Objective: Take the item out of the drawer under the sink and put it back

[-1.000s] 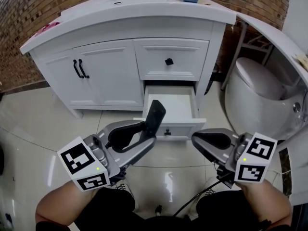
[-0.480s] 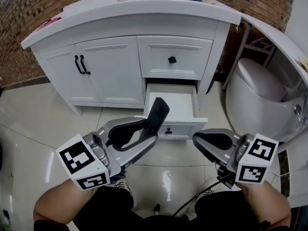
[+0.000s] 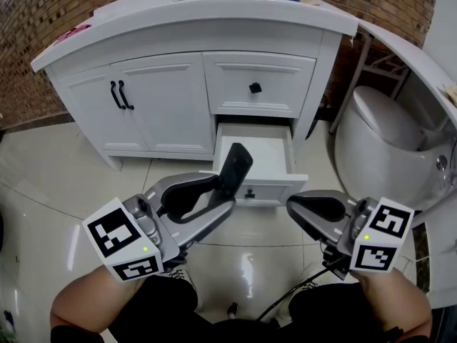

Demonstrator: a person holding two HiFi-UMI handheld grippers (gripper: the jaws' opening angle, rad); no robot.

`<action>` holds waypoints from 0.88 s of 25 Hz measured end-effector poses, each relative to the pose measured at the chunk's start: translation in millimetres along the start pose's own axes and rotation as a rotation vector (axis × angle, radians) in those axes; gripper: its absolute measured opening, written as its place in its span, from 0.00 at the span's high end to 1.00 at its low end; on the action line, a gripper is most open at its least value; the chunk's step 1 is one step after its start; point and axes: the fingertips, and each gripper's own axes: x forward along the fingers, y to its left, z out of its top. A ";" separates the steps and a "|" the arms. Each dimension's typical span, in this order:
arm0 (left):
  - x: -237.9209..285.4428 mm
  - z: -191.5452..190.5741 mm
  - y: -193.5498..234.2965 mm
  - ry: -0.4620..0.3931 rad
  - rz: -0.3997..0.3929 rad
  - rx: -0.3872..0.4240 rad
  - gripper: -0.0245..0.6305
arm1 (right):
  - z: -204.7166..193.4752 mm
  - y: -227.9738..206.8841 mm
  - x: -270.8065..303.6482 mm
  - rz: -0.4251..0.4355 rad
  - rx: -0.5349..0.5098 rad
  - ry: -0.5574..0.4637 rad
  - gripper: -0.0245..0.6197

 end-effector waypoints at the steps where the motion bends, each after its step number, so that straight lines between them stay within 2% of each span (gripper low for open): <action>1: 0.0 0.1 0.5 0.000 0.001 0.000 0.71 | 0.1 -0.1 -0.2 0.000 0.001 0.000 0.95; 22: -2.4 0.6 13.6 0.006 0.062 -0.018 0.71 | 0.8 1.4 -2.5 0.011 0.002 -0.013 0.95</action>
